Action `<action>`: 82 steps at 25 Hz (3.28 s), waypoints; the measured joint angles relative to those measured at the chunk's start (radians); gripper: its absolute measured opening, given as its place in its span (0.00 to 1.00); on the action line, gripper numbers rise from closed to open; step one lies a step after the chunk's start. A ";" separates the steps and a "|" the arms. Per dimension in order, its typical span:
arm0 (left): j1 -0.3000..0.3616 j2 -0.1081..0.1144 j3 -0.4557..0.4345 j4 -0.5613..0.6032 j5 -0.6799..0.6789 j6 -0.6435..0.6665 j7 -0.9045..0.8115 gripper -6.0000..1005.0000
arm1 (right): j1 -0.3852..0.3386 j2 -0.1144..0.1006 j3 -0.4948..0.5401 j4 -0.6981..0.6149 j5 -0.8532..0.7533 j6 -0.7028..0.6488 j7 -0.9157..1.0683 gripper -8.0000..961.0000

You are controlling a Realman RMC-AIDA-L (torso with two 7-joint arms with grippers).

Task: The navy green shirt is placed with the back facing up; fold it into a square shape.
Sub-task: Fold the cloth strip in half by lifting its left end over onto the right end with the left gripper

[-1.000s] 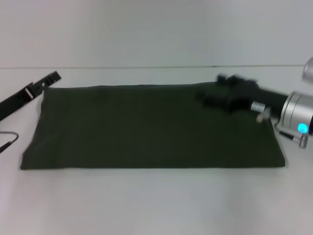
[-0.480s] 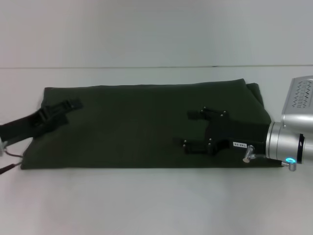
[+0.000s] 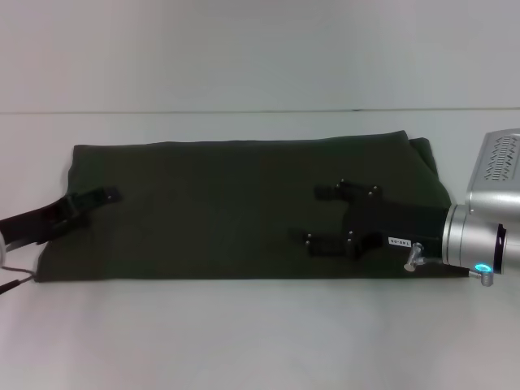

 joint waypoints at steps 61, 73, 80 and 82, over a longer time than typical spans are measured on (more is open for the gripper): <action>0.081 0.058 -0.173 0.151 0.275 0.306 -0.529 0.91 | 0.001 0.000 -0.132 -0.008 0.000 -0.041 -0.040 0.98; 0.069 0.062 -0.173 0.131 0.275 0.282 -0.537 0.89 | -0.001 0.000 -0.132 -0.005 0.000 -0.048 -0.040 0.98; 0.047 0.069 -0.173 0.105 0.275 0.269 -0.538 0.86 | -0.003 0.001 -0.132 -0.005 0.000 -0.049 -0.040 0.98; 0.037 0.074 -0.173 0.091 0.275 0.260 -0.538 0.86 | -0.002 0.001 -0.132 -0.004 0.000 -0.050 -0.040 0.98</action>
